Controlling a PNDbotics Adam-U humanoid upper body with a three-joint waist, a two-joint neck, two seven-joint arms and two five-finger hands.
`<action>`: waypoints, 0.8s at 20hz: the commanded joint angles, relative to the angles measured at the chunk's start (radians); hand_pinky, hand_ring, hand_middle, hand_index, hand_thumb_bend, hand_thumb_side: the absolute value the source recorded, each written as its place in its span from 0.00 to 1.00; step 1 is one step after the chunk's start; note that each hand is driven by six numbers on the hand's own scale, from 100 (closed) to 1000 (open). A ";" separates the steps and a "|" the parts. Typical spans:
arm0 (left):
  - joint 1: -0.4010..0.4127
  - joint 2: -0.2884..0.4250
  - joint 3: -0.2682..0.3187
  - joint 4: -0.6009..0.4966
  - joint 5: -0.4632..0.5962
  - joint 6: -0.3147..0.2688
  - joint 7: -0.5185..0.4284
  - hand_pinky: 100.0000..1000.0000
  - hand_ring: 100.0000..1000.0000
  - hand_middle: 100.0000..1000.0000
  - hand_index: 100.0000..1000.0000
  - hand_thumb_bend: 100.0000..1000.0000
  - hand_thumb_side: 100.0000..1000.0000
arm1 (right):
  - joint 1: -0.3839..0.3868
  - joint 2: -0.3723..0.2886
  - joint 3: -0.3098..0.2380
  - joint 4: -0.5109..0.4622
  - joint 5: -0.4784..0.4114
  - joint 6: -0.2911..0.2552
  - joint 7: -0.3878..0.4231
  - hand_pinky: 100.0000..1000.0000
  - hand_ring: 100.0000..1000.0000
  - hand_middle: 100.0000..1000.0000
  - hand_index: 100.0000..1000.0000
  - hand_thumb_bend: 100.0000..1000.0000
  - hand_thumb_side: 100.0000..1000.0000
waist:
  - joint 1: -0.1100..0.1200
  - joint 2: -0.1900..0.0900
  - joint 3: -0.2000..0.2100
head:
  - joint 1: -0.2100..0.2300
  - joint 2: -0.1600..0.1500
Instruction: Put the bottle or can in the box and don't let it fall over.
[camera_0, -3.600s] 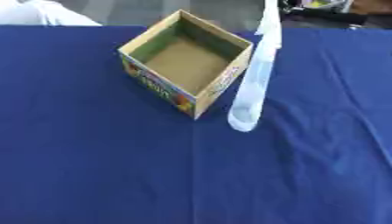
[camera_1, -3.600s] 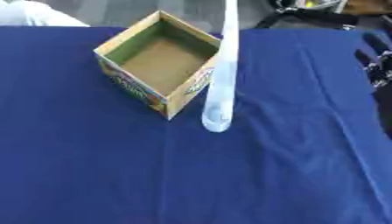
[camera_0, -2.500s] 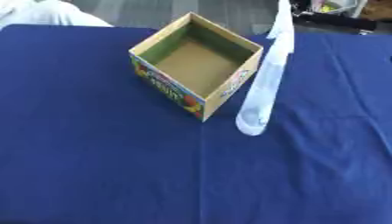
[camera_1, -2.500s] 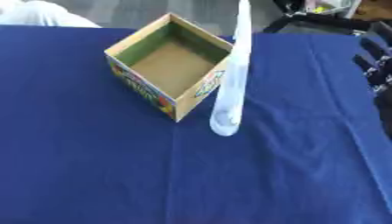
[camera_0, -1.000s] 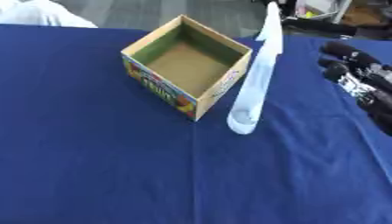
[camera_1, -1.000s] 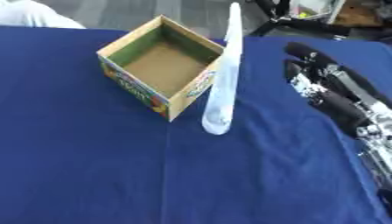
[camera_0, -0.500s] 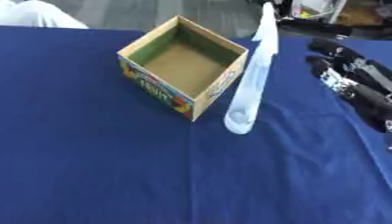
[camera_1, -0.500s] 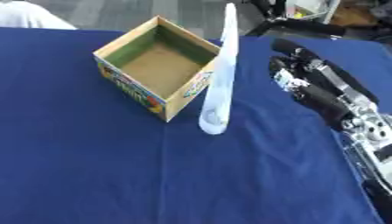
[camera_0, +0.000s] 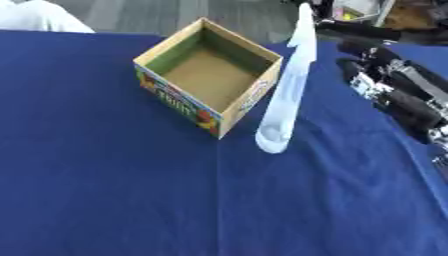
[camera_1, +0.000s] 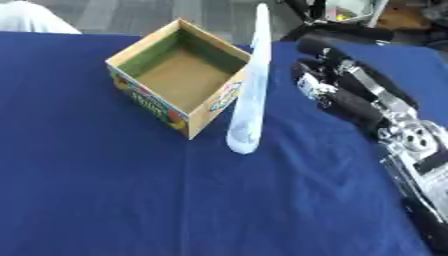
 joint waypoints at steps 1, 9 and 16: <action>-0.011 0.032 0.001 -0.011 0.000 -0.002 -0.005 0.92 1.00 1.00 0.80 0.32 0.59 | -0.021 -0.009 -0.002 -0.022 0.006 0.021 -0.004 1.00 1.00 1.00 1.00 0.00 0.47 | 0.005 -0.017 0.001 | -0.006 -0.009; -0.016 0.031 0.000 -0.011 0.001 -0.001 -0.008 0.92 1.00 1.00 0.80 0.32 0.59 | -0.051 0.007 0.011 0.014 0.011 0.042 0.003 1.00 1.00 1.00 1.00 0.00 0.46 | 0.005 -0.013 0.006 | -0.009 -0.015; -0.021 0.029 -0.001 -0.013 0.003 -0.001 -0.007 0.92 1.00 1.00 0.80 0.32 0.59 | -0.078 0.019 0.025 0.050 0.027 0.038 0.026 1.00 1.00 1.00 1.00 0.00 0.46 | 0.005 -0.009 0.012 | -0.004 -0.019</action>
